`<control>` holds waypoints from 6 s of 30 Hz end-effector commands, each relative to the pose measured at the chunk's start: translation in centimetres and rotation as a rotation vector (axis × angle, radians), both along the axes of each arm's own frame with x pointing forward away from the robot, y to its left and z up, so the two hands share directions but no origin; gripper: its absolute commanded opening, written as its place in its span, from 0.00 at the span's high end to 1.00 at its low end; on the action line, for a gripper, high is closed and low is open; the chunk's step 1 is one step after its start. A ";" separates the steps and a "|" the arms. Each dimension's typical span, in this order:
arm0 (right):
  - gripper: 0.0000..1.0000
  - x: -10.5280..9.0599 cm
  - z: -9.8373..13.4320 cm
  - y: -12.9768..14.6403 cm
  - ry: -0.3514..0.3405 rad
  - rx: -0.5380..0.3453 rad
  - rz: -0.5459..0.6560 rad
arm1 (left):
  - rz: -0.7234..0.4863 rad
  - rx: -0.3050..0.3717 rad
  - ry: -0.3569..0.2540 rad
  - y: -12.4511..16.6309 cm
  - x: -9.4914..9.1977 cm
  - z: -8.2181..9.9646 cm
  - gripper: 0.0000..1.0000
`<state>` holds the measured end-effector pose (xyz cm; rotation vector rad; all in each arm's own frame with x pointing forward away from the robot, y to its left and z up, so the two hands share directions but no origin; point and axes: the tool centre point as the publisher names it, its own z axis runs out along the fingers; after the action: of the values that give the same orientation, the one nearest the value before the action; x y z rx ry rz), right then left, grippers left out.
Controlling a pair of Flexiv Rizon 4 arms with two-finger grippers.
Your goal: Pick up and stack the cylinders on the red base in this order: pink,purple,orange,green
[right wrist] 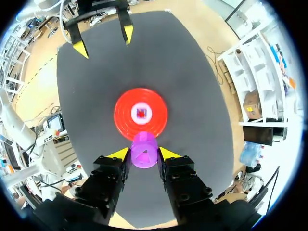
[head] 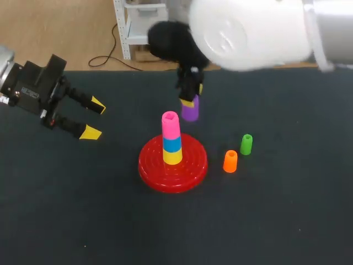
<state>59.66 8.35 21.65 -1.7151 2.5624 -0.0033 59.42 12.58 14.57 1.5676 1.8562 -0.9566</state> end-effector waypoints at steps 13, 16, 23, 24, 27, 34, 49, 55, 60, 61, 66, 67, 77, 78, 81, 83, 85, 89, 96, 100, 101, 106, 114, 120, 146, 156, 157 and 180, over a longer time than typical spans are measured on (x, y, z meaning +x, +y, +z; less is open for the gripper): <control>1.00 0.4 -0.1 3.4 0.033 -0.055 0.037 | -0.002 -0.002 0.000 0.1 0.1 -0.1 0.00; 1.00 0.5 -0.5 3.5 0.038 -0.053 0.035 | -0.002 -0.002 0.000 0.1 0.1 -0.1 0.00; 1.00 0.8 -1.4 4.0 0.035 -0.059 0.036 | -0.002 -0.002 0.000 0.1 0.1 -0.1 0.00; 1.00 0.8 -1.6 4.0 0.049 -0.055 0.034 | -0.002 -0.002 0.000 0.1 0.1 -0.1 0.00; 1.00 0.8 -1.8 4.1 0.035 -0.057 0.039 | -0.002 -0.002 0.000 0.1 0.1 -0.1 0.00; 1.00 0.9 -2.4 4.1 0.034 -0.057 0.035 | -0.002 -0.002 0.000 0.1 0.1 -0.1 0.00; 1.00 1.3 -2.7 3.8 0.037 -0.045 0.026 | -0.002 -0.002 0.000 0.1 0.1 -0.1 0.00; 1.00 1.0 -2.9 3.8 0.049 -0.044 0.028 | -0.002 -0.002 0.000 0.1 0.1 -0.1 0.00; 1.00 0.9 -3.7 3.9 0.045 -0.053 0.028 | -0.002 -0.002 0.000 0.1 0.1 -0.1 0.00; 1.00 0.9 -4.0 3.9 0.047 -0.057 0.024 | -0.002 -0.002 0.000 0.1 0.1 -0.1 0.00; 1.00 0.8 -5.2 3.9 0.060 -0.082 0.014 | -0.002 -0.002 0.000 0.1 0.1 -0.1 0.00; 1.00 0.8 -5.4 3.9 0.061 -0.081 0.014 | -0.002 -0.002 0.000 0.1 0.1 -0.1 0.00; 0.78 0.9 -4.0 3.2 0.028 -0.024 0.006 | -0.002 -0.002 0.000 0.1 0.1 -0.1 0.00; 0.43 0.9 -3.5 3.0 0.019 -0.007 0.003 | -0.002 -0.002 0.000 0.1 0.1 -0.1 0.00; 0.00 0.4 -1.7 2.2 -0.022 0.065 0.011 | -0.002 -0.002 0.000 0.1 0.1 -0.1 0.00; 0.00 0.0 -0.6 1.5 -0.043 0.105 0.014 | -0.002 -0.002 0.000 0.1 0.1 -0.1 0.00; 0.00 -0.4 0.3 0.7 -0.069 0.138 0.015 | -0.002 -0.002 0.000 0.1 0.1 -0.1 0.00; 0.00 -1.1 0.7 -1.5 -0.107 0.162 0.020 | -0.002 -0.002 0.000 0.1 0.1 -0.1 0.00; 0.00 -0.9 -4.4 -5.8 -0.063 0.083 -0.066 | -0.002 -0.002 0.000 0.1 0.1 -0.1 0.00; 0.00 -1.1 -7.5 -7.4 -0.049 0.037 -0.102 | -0.002 -0.002 0.000 0.1 0.1 -0.1 0.00; 0.00 -1.2 -8.3 -7.7 -0.048 0.026 -0.107 | -0.002 -0.002 0.000 0.1 0.1 -0.1 0.00; 0.00 -1.5 -11.9 -8.9 0.002 -0.019 -0.142 | -0.002 -0.002 0.000 0.1 0.1 -0.1 0.00; 0.00 -1.3 -15.6 -9.2 0.040 -0.049 -0.181 | -0.002 -0.002 0.000 0.1 0.1 -0.1 0.00; 0.00 -0.9 -17.4 -9.1 0.075 -0.077 -0.207 | -0.002 -0.002 0.000 0.1 0.1 -0.1 0.00; 0.33 -1.5 -18.4 -10.2 0.103 -0.063 -0.216 | -0.002 -0.002 0.000 0.1 0.1 -0.1 0.00; 0.53 -1.5 -18.8 -10.3 0.101 -0.048 -0.224 | -0.002 -0.002 0.000 0.1 0.1 -0.1 0.00; 0.53 -1.5 -18.8 -10.3 0.101 -0.047 -0.224 | -0.002 -0.002 0.000 0.1 0.1 -0.1 0.00; 1.00 0.6 -10.9 -9.4 0.084 -0.072 -0.239 | -0.002 -0.002 0.000 0.1 0.1 -0.1 0.00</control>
<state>59.82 -1.62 7.38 -1.4409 2.8265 -0.0153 59.42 12.59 14.56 1.5675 1.8562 -0.9567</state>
